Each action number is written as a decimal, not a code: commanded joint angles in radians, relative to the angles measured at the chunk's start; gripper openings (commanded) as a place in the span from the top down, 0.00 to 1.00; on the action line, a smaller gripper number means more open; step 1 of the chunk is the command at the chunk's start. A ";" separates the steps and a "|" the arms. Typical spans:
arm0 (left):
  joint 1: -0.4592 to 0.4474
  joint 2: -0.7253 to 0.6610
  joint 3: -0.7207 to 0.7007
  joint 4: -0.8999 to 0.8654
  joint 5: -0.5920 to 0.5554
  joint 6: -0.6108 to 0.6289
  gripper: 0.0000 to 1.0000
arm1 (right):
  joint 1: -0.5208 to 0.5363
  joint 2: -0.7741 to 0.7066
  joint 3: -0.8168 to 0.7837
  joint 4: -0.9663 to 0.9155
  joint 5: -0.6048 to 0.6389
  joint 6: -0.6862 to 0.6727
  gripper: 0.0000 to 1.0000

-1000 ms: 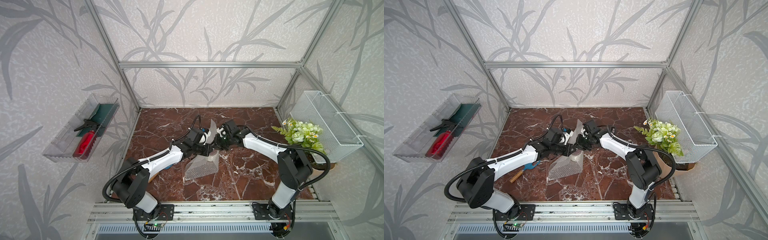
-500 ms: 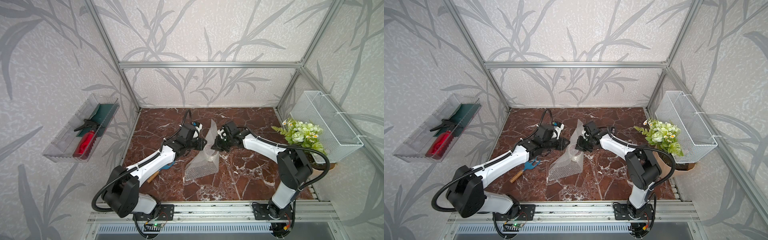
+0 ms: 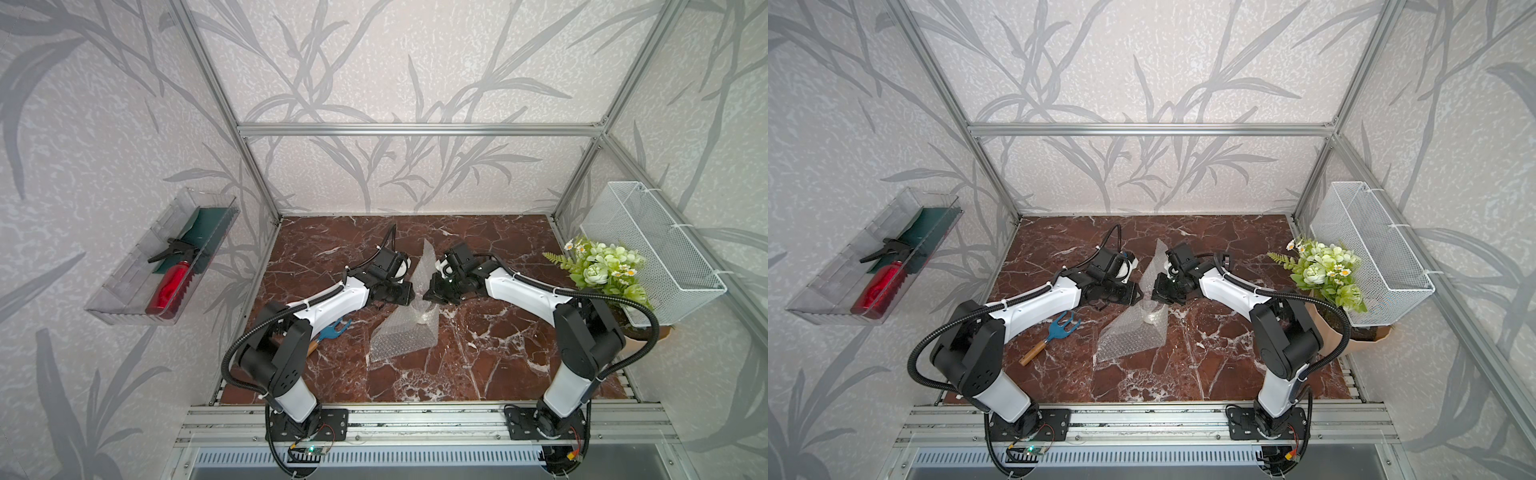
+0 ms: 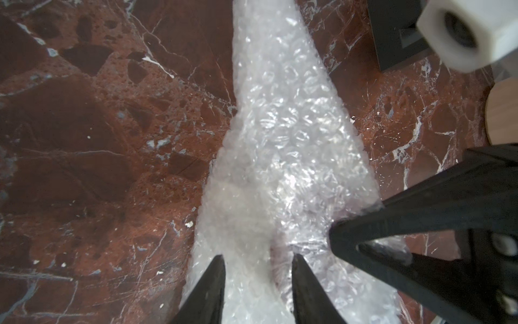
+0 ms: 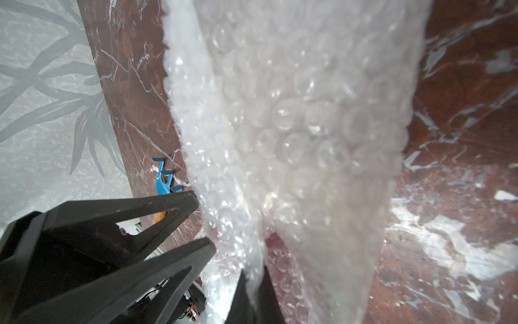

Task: Wrap mugs in bubble wrap
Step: Wrap the mug in bubble wrap.

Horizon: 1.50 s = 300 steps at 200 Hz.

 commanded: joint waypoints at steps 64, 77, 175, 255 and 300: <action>-0.022 0.090 0.077 -0.073 -0.007 0.001 0.54 | 0.003 -0.001 -0.022 -0.040 0.003 -0.017 1.00; -0.025 0.111 0.089 -0.090 -0.022 -0.002 0.56 | 0.004 -0.009 -0.029 -0.041 0.002 -0.016 0.98; -0.065 0.254 0.191 -0.176 -0.104 0.033 0.61 | -0.117 -0.208 -0.038 -0.212 0.026 -0.138 0.55; -0.108 0.332 0.216 -0.221 -0.165 0.107 0.70 | -0.297 0.020 0.067 0.044 -0.010 -0.216 0.30; -0.112 0.358 0.225 -0.237 -0.169 0.118 0.77 | -0.310 0.131 0.103 0.246 -0.053 -0.169 0.24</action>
